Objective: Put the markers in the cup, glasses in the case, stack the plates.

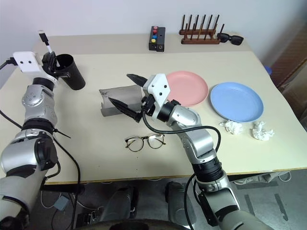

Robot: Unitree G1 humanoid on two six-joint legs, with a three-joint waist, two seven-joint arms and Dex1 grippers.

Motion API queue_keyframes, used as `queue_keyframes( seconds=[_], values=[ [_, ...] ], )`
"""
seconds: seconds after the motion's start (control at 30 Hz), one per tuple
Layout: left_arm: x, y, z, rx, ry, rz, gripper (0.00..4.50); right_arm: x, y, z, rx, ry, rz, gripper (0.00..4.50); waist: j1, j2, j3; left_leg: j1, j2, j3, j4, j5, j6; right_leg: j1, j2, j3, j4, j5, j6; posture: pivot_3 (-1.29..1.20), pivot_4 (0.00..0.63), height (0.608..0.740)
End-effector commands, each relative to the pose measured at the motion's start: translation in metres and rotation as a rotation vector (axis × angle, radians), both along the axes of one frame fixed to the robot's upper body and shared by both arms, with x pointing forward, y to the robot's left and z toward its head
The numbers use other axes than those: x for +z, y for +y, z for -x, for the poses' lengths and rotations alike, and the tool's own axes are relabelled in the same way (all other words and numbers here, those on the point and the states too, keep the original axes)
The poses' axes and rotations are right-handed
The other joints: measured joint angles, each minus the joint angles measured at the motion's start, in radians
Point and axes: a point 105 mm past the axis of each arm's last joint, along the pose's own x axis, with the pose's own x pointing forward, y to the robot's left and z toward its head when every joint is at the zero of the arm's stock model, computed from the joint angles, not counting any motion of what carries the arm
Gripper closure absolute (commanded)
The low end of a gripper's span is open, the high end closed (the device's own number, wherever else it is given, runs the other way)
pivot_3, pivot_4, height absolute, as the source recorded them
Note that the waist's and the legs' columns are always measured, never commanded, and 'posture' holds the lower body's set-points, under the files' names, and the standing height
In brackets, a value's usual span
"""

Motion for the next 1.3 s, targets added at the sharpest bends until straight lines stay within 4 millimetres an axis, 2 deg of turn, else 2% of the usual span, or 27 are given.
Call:
queue_keyframes(
  seconds=[0.03, 0.57, 0.67, 0.8, 1.07, 1.17, 1.3],
  values=[
    [0.016, -0.001, 0.0, 0.003, -0.05, -0.016, 4.44, 0.016, 0.003, 0.008, 0.025, -0.065, -0.033, 0.0, 0.0, 0.0, 0.0, 0.0, 0.0, 0.0, 0.0, 0.0, 0.0, 0.0, 0.0, 0.0, 0.0, 0.0, 0.0, 0.0, 0.15, 0.735],
    [0.006, 0.0, 0.001, 0.008, -0.03, 0.002, 4.44, 0.016, 0.002, 0.008, 0.027, -0.064, -0.029, 0.0, 0.0, 0.0, 0.0, 0.0, 0.0, 0.0, 0.0, 0.0, 0.0, 0.0, 0.0, 0.0, 0.0, 0.0, 0.0, 0.0, 0.15, 0.735],
    [0.006, 0.0, 0.001, 0.013, -0.029, 0.008, 3.44, 0.015, 0.003, 0.008, 0.029, -0.063, -0.028, 0.0, 0.0, 0.0, 0.0, 0.0, 0.0, 0.0, 0.0, 0.0, 0.0, 0.0, 0.0, 0.0, 0.0, 0.0, 0.0, 0.0, 0.15, 0.735],
    [0.006, 0.001, 0.001, 0.021, -0.031, 0.009, 1.51, 0.015, 0.003, 0.009, 0.032, -0.063, -0.027, 0.0, 0.0, 0.0, 0.0, 0.0, 0.0, 0.0, 0.0, 0.0, 0.0, 0.0, 0.0, 0.0, 0.0, 0.0, 0.0, 0.0, 0.15, 0.735],
    [0.009, -0.001, 0.002, 0.012, -0.049, 0.01, 1.51, 0.015, 0.003, 0.009, 0.031, -0.062, -0.027, 0.0, 0.0, 0.0, 0.0, 0.0, 0.0, 0.0, 0.0, 0.0, 0.0, 0.0, 0.0, 0.0, 0.0, 0.0, 0.0, 0.0, 0.15, 0.735],
    [0.02, -0.002, 0.003, -0.001, -0.09, 0.005, 1.51, 0.015, 0.0, 0.007, 0.018, -0.063, -0.021, 0.0, 0.0, 0.0, 0.0, 0.0, 0.0, 0.0, 0.0, 0.0, 0.0, 0.0, 0.0, 0.0, 0.0, 0.0, 0.0, 0.0, 0.15, 0.735],
    [0.04, -0.013, 0.005, -0.102, -0.146, -0.015, 1.51, 0.011, -0.015, -0.002, -0.04, -0.057, 0.007, 0.0, 0.0, 0.0, 0.0, 0.0, 0.0, 0.0, 0.0, 0.0, 0.0, 0.0, 0.0, 0.0, 0.0, 0.0, 0.0, 0.0, 0.15, 0.735]
  ],
)
